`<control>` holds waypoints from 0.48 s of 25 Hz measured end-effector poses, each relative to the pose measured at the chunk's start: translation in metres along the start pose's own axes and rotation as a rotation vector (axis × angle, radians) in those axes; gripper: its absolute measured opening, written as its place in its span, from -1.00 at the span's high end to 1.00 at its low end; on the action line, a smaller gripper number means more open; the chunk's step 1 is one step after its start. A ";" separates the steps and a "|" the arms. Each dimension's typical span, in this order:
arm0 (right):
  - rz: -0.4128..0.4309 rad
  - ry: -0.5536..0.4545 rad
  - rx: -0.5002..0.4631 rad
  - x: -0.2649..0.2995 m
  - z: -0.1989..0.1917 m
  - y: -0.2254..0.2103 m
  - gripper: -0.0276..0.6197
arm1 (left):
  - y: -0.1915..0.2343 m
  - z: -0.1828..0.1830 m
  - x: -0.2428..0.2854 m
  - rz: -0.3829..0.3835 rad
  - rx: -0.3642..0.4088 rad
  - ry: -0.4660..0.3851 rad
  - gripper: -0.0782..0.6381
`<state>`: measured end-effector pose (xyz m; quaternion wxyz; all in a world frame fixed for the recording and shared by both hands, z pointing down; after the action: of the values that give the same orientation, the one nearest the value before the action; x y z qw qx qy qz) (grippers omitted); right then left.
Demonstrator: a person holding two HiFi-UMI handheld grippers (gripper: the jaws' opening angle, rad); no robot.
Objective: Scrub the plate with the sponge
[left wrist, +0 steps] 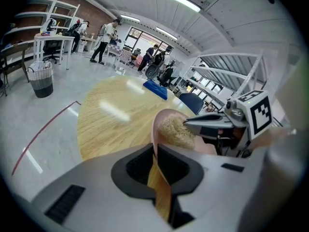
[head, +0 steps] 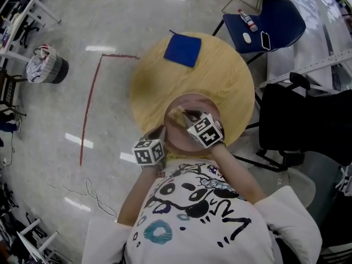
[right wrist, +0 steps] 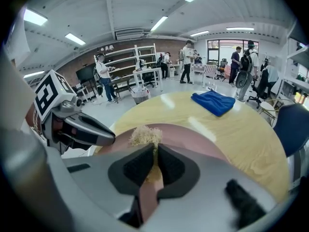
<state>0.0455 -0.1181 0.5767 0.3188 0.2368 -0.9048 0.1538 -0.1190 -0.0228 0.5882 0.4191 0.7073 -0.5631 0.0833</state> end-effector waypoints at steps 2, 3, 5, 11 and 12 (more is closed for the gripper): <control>-0.032 -0.020 0.016 -0.003 0.003 -0.007 0.78 | 0.000 0.000 0.000 -0.002 0.004 -0.001 0.67; -0.047 -0.026 0.026 -0.005 0.003 -0.010 0.78 | 0.000 0.000 0.000 -0.002 0.006 -0.001 0.67; -0.070 -0.028 0.042 -0.009 0.003 -0.017 0.78 | 0.000 0.001 0.000 -0.002 0.011 -0.002 0.67; -0.111 -0.024 0.063 -0.017 -0.001 -0.030 0.78 | 0.000 0.001 0.000 -0.004 0.010 -0.005 0.67; -0.119 -0.023 0.067 -0.019 -0.001 -0.032 0.78 | 0.001 0.002 0.000 -0.006 0.006 -0.006 0.67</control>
<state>0.0756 -0.1383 0.5695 0.3087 0.3025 -0.8871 0.1620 -0.1207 -0.0236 0.5875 0.4152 0.7107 -0.5620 0.0816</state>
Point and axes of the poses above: the fingertips, and each gripper's own axes: x forward along the fingers, y to its left, z out of its top, the point moved 9 cm from there along -x, backward along the fingers, and after that the axes turned 9 degrees about -y, right-handed, at the moved point
